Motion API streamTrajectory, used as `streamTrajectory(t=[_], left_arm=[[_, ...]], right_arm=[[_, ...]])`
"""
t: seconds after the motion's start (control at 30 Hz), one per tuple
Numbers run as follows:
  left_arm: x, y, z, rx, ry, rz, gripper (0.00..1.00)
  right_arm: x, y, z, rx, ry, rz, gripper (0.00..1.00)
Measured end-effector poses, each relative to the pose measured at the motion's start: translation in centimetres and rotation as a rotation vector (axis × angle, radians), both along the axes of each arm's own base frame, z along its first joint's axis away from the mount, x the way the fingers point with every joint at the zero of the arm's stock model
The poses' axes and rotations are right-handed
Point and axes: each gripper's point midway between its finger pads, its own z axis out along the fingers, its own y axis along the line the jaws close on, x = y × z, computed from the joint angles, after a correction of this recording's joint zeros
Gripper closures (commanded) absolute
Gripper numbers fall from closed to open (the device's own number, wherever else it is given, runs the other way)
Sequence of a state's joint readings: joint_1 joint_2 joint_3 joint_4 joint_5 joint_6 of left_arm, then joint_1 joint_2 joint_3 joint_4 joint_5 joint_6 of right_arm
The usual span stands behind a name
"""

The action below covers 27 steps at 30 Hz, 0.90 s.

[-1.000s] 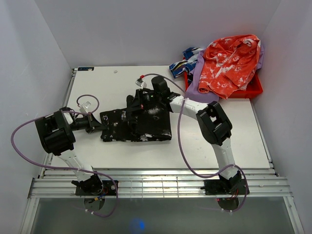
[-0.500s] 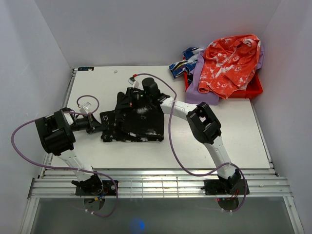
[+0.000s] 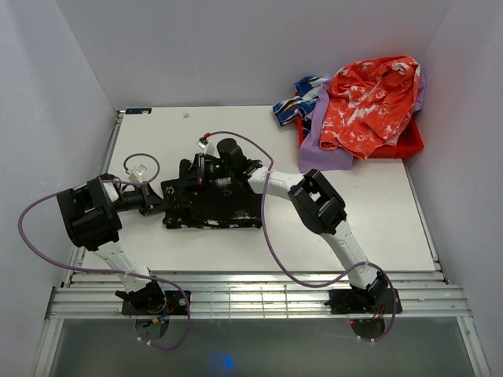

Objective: Fold and stack the trousers
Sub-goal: Fold the trousers

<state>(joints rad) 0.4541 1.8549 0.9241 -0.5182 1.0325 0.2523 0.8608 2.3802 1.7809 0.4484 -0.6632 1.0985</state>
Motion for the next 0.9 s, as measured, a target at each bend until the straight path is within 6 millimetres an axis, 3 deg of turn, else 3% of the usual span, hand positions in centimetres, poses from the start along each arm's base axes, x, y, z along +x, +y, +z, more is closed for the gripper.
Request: streamTrajectory(t=[0.27, 0.57, 0.9], left_arm=[[0.0, 0.0, 0.0, 0.002, -0.002, 0.001, 1.0], [-0.1, -0.1, 0.0, 0.0, -0.005, 0.006, 1.0], [0.0, -0.2, -0.1, -0.012, 0.004, 0.04, 1.0]], right_arm=[[-0.3, 1.7, 0.6, 0.014, -0.005, -0.014, 0.92], [-0.1, 2.4, -2.3, -0.02, 0.047, -0.047, 0.92], [0.3, 3.3, -1.9, 0.01, 0.022, -0.054, 0.92]])
